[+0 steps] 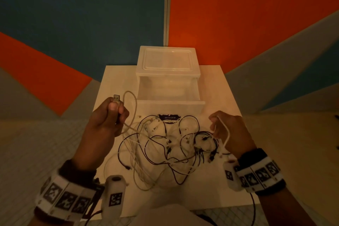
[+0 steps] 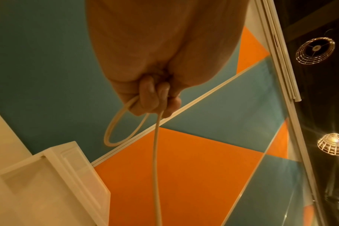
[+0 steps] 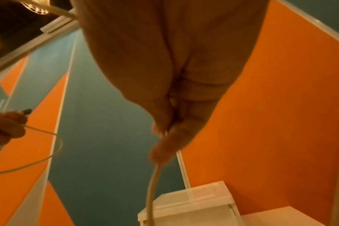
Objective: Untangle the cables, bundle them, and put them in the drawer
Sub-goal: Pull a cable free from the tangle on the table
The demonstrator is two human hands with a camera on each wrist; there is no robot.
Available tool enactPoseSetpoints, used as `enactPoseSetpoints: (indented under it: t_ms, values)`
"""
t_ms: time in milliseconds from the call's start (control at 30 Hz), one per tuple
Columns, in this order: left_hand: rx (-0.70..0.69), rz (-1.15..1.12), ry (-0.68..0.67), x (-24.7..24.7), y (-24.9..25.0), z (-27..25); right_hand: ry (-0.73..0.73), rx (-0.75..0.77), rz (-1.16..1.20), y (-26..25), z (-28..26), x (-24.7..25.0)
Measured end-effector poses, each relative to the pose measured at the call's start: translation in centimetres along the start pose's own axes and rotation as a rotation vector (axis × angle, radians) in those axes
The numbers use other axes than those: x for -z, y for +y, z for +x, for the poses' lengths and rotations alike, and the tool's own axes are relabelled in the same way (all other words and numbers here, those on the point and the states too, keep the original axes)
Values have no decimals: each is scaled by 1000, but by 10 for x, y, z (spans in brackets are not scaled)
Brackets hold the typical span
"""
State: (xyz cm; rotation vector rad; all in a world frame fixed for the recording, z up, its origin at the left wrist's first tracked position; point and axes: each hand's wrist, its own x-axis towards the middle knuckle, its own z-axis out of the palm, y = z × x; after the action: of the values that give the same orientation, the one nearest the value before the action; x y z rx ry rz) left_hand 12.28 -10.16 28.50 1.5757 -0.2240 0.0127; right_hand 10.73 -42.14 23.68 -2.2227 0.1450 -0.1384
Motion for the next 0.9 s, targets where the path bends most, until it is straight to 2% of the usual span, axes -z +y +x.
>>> enactPoseSetpoints:
  t_ms: [67,100,133,200,233,267,300,367,400,500,567,733,900]
  values:
    - [-10,9,-1,2,-1,-1,218,-89,384,-8,-1,5]
    - [-15,13,1,3,-1,-1,271,-125,493,-9,-2,9]
    - [-17,16,4,5,-3,-2,245,-109,423,-6,-1,13]
    - [-17,19,10,8,-5,-3,-15,-68,-94,5,-4,14]
    - [-15,21,9,10,-7,-4,-71,-58,-315,14,-6,14]
    - [-14,22,5,11,-7,-4,-39,-27,-428,21,-8,13]
    - [-14,26,2,11,-8,-5,46,26,-409,26,-10,13]
    - [-17,37,1,11,-7,-5,208,142,-256,24,-14,14]
    - [-17,37,1,11,-7,-5,232,145,-110,22,-15,16]
    - [-1,25,15,11,-9,-3,300,44,518,-1,-24,26]
    - [13,14,-12,7,-9,-3,297,25,763,-23,-27,33]
    - [31,23,-177,-31,-9,-3,76,219,585,-76,-39,10]
    - [26,69,-269,-70,-21,1,-107,335,675,-103,-42,-3]
